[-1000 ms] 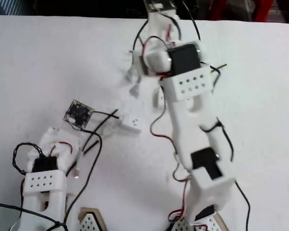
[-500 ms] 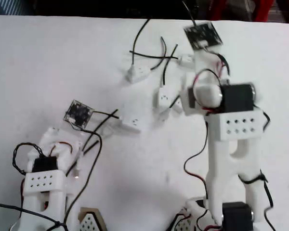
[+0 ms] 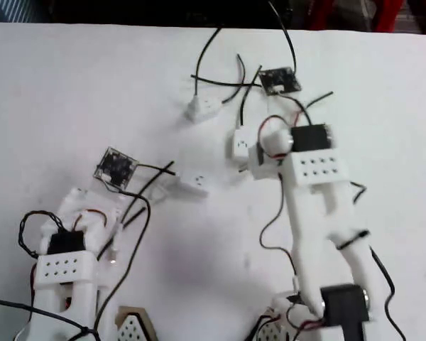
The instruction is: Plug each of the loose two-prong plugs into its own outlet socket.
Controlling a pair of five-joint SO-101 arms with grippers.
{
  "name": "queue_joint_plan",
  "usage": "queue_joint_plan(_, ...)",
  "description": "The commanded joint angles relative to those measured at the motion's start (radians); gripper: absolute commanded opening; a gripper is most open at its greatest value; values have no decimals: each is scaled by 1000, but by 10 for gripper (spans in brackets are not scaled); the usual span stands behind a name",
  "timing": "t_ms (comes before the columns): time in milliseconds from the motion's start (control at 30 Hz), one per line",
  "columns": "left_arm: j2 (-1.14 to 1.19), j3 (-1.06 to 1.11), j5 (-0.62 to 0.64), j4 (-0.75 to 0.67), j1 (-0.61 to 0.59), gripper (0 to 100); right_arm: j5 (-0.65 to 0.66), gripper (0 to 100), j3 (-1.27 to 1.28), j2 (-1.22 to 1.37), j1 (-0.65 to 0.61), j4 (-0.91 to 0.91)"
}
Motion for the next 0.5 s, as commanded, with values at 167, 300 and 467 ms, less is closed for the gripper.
queue_joint_plan(167, -21, -3, -6, -17, -5, 27, -301, 152, -3, 219, -12, -199)
queue_joint_plan(300, -21, -3, -6, -17, -5, 27, -376, 152, -5, 275, -19, -289)
queue_joint_plan(467, -21, -3, -8, -17, -5, 27, -476, 152, -6, 278, -21, -337)
